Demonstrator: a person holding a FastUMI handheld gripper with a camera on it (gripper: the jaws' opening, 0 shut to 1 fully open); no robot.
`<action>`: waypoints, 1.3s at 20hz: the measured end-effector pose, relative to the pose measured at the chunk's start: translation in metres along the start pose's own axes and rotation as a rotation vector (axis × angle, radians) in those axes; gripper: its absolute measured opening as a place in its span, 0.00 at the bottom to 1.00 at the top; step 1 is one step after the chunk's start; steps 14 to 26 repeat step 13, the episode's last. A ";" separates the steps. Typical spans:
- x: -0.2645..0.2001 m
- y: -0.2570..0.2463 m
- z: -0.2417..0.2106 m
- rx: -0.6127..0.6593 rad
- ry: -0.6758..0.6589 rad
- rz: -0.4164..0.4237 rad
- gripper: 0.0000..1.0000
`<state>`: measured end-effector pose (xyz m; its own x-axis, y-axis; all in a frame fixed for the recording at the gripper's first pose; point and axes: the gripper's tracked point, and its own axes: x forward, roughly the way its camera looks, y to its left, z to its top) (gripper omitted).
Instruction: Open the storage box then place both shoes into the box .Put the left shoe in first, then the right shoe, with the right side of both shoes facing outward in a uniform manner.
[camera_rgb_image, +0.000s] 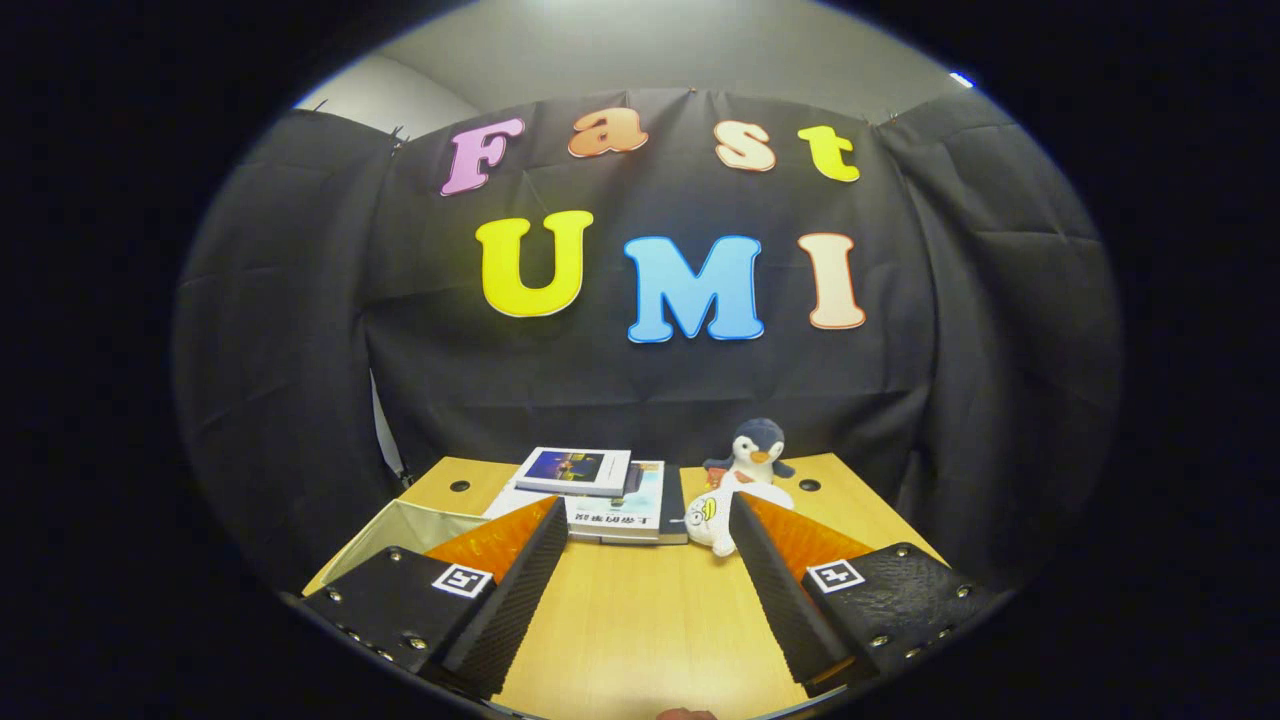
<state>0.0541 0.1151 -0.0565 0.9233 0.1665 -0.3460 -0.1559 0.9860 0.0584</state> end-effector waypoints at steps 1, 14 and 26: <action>-0.002 -0.009 0.002 0.003 -0.011 -0.009 0.99; -0.013 -0.059 -0.004 0.024 -0.053 -0.048 0.99; -0.013 -0.059 -0.004 0.024 -0.053 -0.048 0.99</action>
